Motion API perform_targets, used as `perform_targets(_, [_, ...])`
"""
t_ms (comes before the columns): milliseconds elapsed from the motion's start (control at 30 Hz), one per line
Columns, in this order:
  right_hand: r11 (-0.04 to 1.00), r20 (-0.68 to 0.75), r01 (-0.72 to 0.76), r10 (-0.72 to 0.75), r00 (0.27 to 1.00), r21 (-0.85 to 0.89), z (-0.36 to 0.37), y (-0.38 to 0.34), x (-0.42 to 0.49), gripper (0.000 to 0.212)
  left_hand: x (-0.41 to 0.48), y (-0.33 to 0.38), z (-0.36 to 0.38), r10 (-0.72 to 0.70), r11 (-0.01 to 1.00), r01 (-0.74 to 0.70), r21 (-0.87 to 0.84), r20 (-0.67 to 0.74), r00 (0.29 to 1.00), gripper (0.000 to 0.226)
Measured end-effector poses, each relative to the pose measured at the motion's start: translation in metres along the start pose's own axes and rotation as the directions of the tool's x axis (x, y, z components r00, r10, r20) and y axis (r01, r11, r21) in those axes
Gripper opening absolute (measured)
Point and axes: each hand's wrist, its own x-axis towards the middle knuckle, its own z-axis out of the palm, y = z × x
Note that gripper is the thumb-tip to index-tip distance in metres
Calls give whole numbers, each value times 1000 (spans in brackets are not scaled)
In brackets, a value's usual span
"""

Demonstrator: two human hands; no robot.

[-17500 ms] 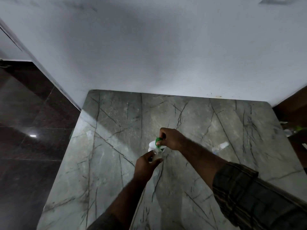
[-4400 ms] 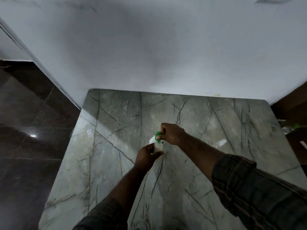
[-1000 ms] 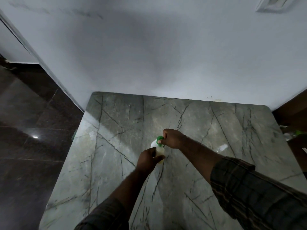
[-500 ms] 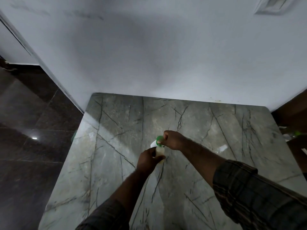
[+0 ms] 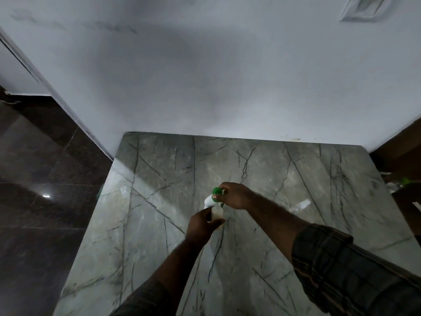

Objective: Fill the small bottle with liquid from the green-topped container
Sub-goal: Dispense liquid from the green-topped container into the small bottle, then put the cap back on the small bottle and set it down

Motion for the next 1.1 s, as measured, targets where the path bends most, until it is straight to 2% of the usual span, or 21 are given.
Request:
perform_targets(167, [998, -10, -62, 62, 998, 15, 6, -2, 2, 55, 2, -5, -2, 8, 1000, -8, -23, 8, 1000, 48])
perform_targets(433, [996, -1, -90, 90, 996, 21, 4, -2, -3, 61, -2, -2, -8, 21, 999, -21, -36, 15, 1000, 48])
perform_targets(467, [993, -34, -94, 97, 995, 68, 1, -1, -7, 62, -2, -2, -8, 22, 999, -21, -40, 15, 1000, 48])
perform_targets(533, [978, -202, -86, 124, 971, 188, 1, 10, -21, 54, -3, -4, -7, 20, 998, -20, -53, 15, 1000, 47])
perform_targets(600, [939, -419, -85, 228, 879, 334, 11, 36, -43, 35, -2, -9, -5, 23, 997, -23, -70, -3, 1000, 43])
perform_targets(667, [865, -523, -134, 408, 748, 483, 31, 77, -69, 23, -2, -12, -3, 16, 997, -17, -73, -14, 1000, 41])
perform_targets(800, [671, -506, -316, 726, 466, 671, 54, 166, -113, 23, -4, -12, 3, 5, 997, -7, -77, -23, 1000, 42])
perform_targets(867, [609, -470, -358, 784, 404, 708, 54, 202, -119, 23, -7, -12, 6, 2, 997, -4, -80, -22, 1000, 42])
perform_targets(933, [627, -470, -387, 771, 430, 676, 53, 227, -115, 27, -9, -12, 11, -6, 996, 4, -85, -28, 1000, 41])
perform_targets(1100, [759, -471, -407, 641, 606, 509, 56, 244, -84, 47, -13, -14, 18, -22, 996, 19, -86, -30, 999, 41])
